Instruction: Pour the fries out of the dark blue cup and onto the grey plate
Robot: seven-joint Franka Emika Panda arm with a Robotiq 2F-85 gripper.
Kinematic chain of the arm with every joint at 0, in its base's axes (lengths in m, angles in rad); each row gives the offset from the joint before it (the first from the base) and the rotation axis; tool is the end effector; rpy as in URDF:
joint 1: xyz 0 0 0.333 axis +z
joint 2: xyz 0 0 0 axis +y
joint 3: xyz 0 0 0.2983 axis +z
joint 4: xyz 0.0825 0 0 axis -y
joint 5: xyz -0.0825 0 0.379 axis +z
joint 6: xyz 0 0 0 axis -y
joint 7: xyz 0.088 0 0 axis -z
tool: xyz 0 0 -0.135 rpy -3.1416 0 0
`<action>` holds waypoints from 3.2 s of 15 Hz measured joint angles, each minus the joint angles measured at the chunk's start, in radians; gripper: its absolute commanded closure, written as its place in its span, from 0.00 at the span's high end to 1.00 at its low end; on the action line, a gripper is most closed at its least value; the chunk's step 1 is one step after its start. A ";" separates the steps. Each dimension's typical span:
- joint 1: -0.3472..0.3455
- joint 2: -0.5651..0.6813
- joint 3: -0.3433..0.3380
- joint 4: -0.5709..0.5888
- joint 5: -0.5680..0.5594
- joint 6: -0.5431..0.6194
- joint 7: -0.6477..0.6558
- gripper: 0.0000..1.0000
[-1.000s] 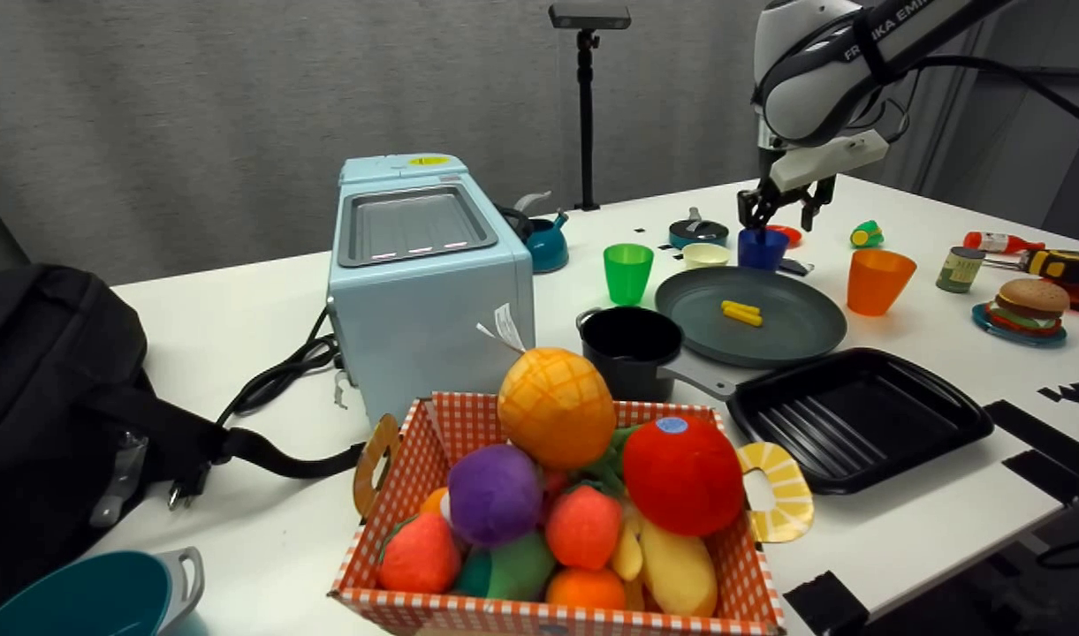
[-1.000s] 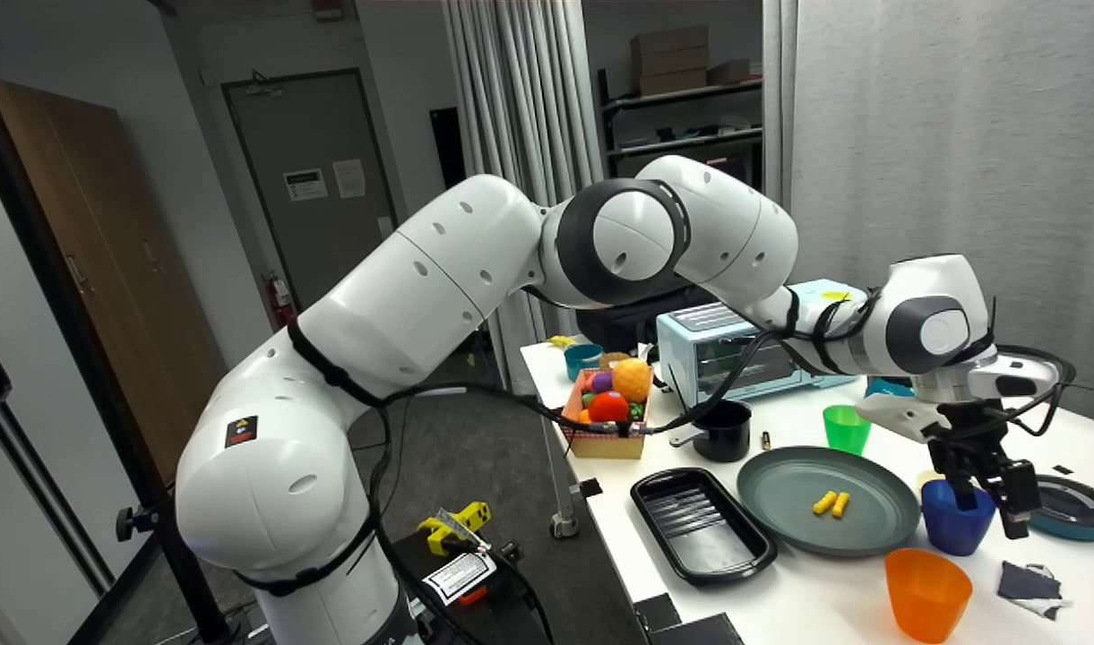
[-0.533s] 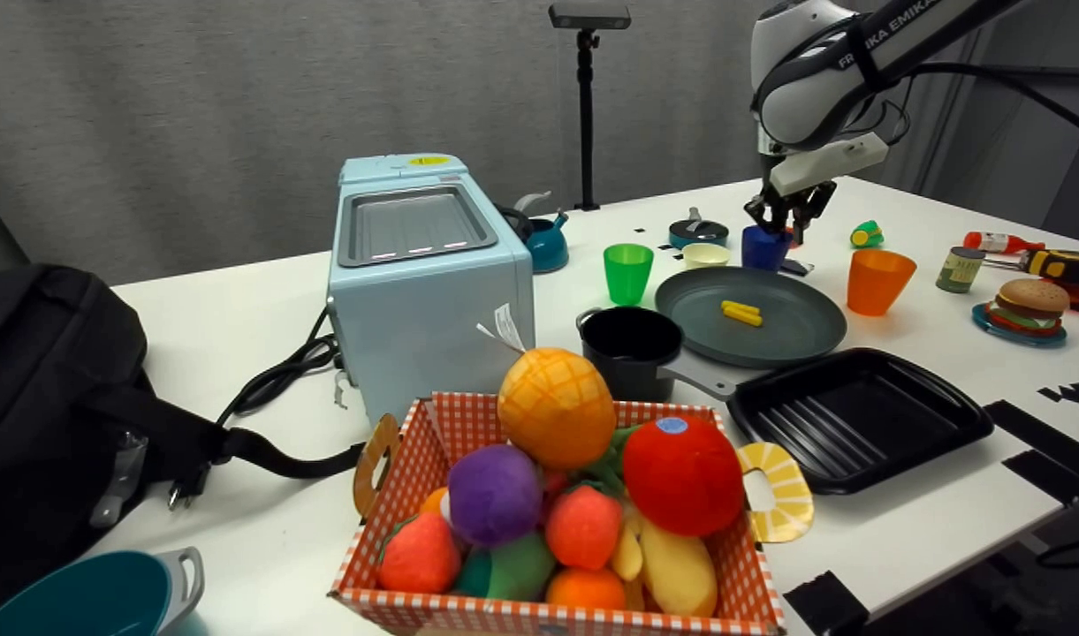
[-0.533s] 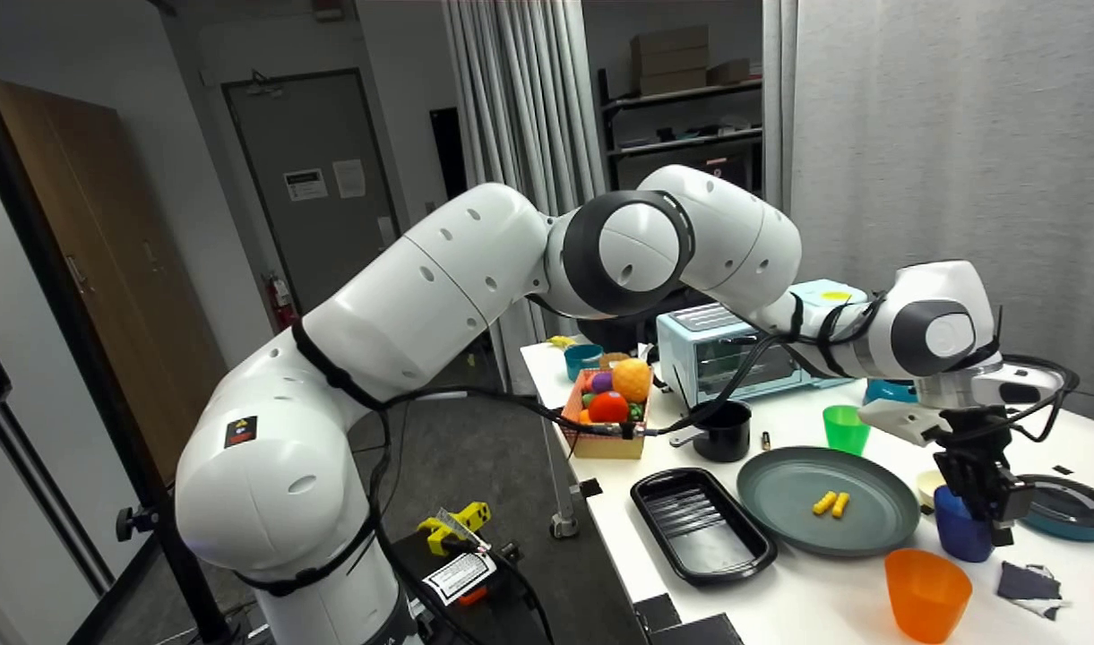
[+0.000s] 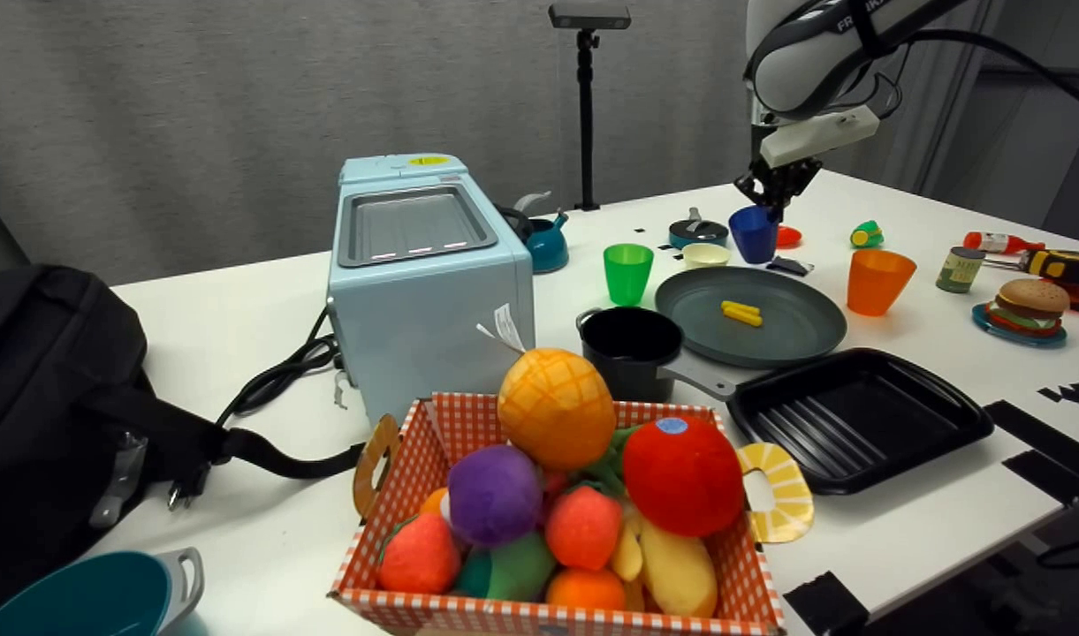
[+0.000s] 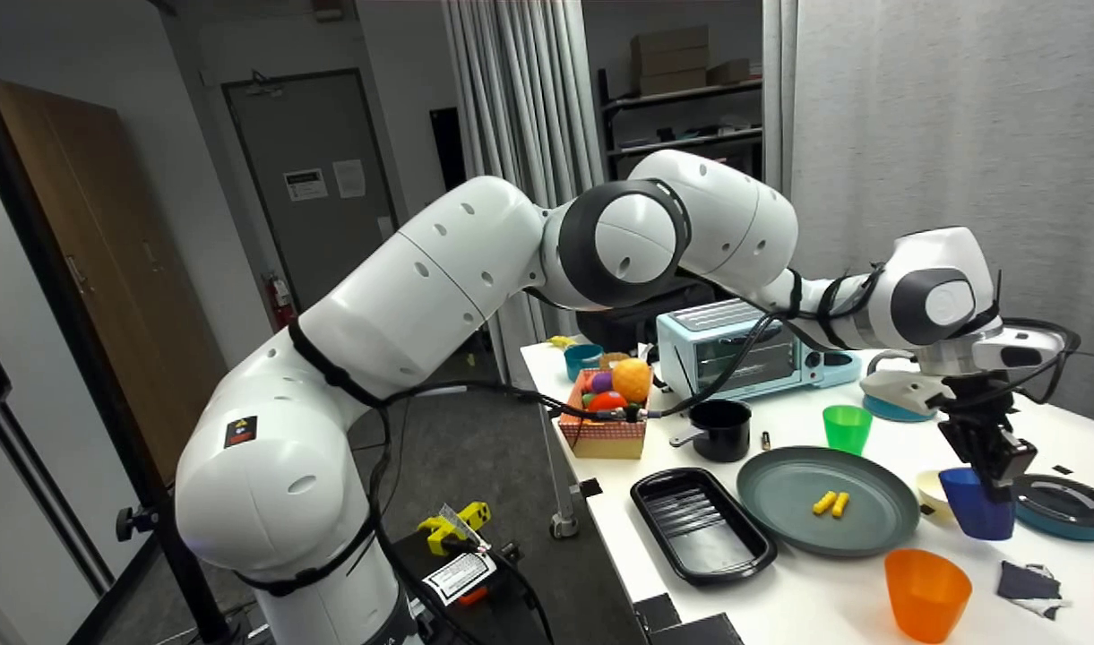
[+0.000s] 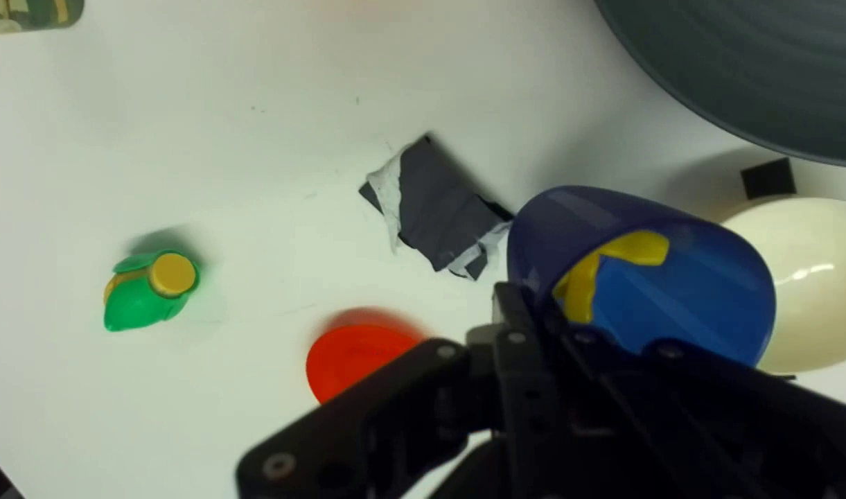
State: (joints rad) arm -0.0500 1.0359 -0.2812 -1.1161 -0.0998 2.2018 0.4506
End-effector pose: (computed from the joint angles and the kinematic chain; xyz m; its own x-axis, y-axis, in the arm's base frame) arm 0.7350 -0.1943 0.1646 0.8347 -0.5194 0.1833 -0.5507 -0.7911 0.2661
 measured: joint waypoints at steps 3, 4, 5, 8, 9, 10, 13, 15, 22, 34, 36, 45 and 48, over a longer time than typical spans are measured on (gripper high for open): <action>0.008 -0.058 0.034 -0.034 0.000 0.061 -0.047 0.01; 0.012 -0.086 0.048 -0.057 0.000 0.086 -0.067 0.01; 0.014 -0.116 0.064 -0.084 0.000 0.107 -0.092 0.01; 0.016 -0.224 0.117 -0.199 0.001 0.169 -0.186 0.01; 0.016 -0.263 0.132 -0.243 0.001 0.191 -0.222 0.01; 0.015 -0.298 0.143 -0.286 0.001 0.212 -0.258 0.01; 0.005 -0.400 0.169 -0.426 0.002 0.286 -0.371 0.01; -0.003 -0.454 0.177 -0.525 0.001 0.372 -0.446 0.01; -0.059 -0.554 0.241 -0.891 0.000 0.915 -0.664 0.01; -0.186 -0.545 0.360 -1.108 -0.068 1.519 -0.686 0.01; -0.201 -0.545 0.363 -1.108 -0.105 1.590 -0.649 0.01; -0.201 -0.544 0.315 -1.104 -0.182 1.852 -0.434 0.01; -0.201 -0.545 0.306 -1.103 -0.182 1.909 -0.372 0.01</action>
State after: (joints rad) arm -0.2513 0.4912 0.0252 -2.2188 -0.2820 4.1109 0.0785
